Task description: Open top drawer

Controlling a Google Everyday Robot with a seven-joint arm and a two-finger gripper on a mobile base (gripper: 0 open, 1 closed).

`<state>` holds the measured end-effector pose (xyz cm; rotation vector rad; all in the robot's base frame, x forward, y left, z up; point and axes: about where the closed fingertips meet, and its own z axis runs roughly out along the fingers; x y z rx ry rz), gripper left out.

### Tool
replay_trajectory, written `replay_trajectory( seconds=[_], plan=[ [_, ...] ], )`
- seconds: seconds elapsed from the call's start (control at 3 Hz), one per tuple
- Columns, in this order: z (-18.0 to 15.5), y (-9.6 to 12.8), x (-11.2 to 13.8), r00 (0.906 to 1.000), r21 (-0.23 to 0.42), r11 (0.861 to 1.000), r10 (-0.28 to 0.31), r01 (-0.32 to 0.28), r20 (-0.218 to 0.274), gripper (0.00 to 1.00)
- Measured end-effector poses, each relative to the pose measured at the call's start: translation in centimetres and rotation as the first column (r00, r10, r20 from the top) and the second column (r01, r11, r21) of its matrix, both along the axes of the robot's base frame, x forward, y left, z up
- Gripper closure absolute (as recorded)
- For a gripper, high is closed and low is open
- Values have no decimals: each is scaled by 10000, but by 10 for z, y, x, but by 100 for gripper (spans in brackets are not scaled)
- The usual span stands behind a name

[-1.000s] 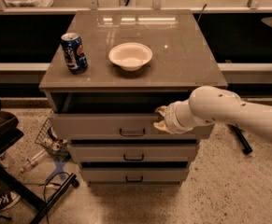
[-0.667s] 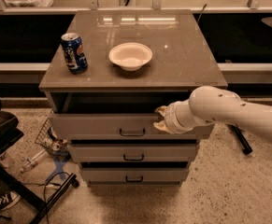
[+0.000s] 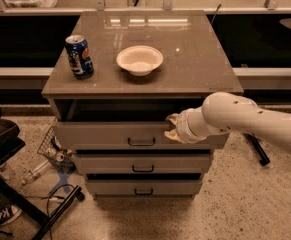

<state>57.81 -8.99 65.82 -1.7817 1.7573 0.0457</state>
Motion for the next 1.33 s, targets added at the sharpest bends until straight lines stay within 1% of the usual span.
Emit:
replay_trajectory(
  seconds=[0.67,1.0,1.33],
  plan=[
    [0,0,0,10000,-1,10000,1,-1,-2,100],
    [0,0,0,10000,-1,10000,2,-2,-3,82],
    [0,0,0,10000,-1,10000,2,-2,-3,59]
  ],
)
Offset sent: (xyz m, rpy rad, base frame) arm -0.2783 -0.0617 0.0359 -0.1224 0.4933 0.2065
